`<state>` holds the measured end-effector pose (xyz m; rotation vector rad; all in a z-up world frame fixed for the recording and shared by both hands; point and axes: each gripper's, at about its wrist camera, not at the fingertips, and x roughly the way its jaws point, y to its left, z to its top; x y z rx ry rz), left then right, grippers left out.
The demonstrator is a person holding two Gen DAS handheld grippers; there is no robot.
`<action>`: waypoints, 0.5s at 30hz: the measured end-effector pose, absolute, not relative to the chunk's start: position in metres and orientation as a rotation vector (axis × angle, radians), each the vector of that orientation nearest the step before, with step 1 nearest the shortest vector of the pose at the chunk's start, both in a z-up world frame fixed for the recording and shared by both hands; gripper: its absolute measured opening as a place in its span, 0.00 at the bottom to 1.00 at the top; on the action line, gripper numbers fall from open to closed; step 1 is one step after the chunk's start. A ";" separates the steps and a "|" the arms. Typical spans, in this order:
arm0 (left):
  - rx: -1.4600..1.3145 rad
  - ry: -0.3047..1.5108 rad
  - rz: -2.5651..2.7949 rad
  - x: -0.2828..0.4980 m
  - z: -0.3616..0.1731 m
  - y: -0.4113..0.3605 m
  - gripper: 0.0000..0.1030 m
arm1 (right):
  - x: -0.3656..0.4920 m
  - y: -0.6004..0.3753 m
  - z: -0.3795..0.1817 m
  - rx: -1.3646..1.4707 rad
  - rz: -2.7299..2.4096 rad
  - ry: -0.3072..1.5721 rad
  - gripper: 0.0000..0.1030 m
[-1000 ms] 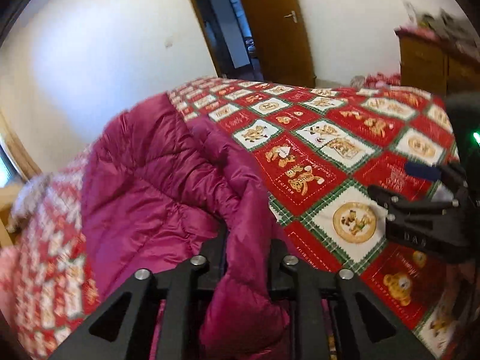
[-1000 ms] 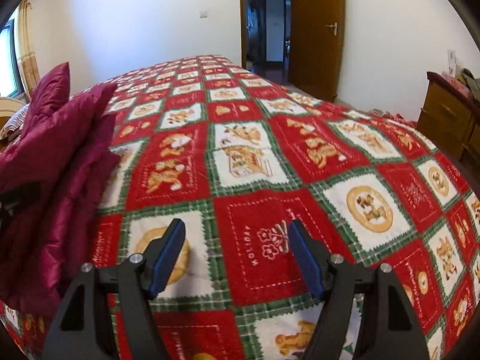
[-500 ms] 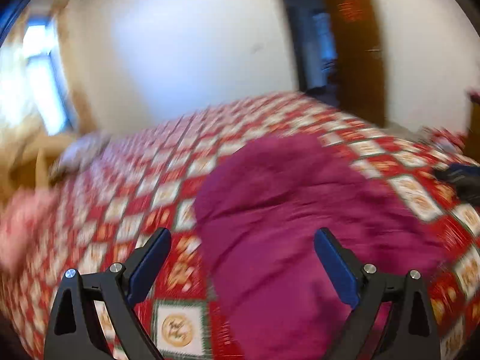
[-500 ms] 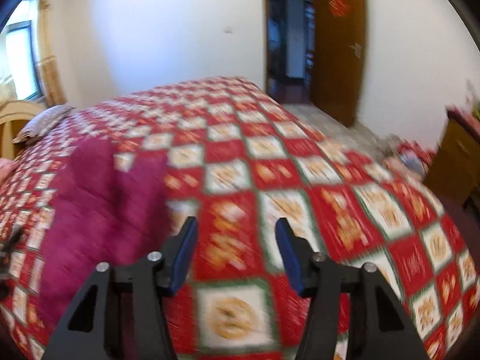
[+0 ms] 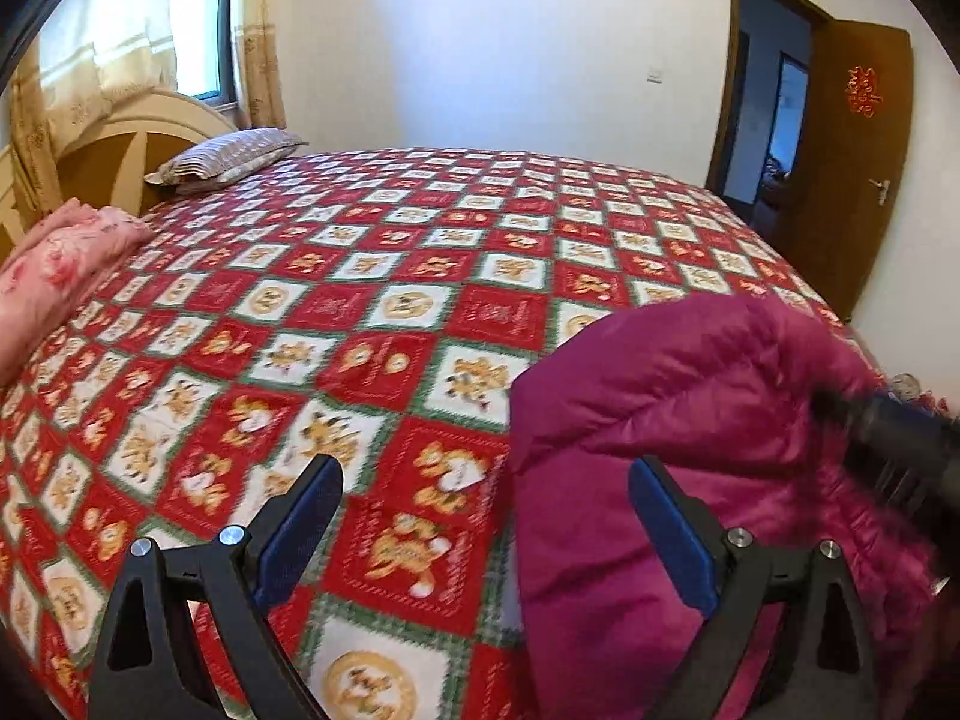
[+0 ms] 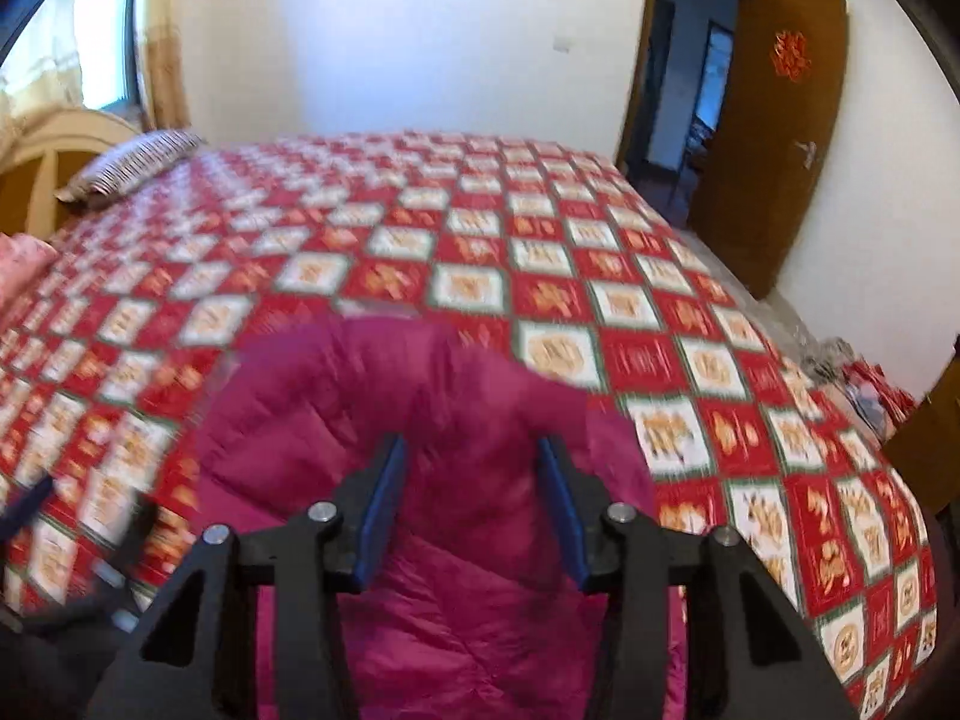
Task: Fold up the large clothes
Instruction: 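Fold the jacket over again with the left gripper while the right gripper presses it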
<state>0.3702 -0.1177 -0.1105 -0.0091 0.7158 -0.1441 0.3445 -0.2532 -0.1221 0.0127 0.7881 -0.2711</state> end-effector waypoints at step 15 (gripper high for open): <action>0.169 0.691 -0.285 0.369 -0.124 -0.202 0.94 | 0.323 -0.287 -0.123 -0.015 -0.275 0.801 0.47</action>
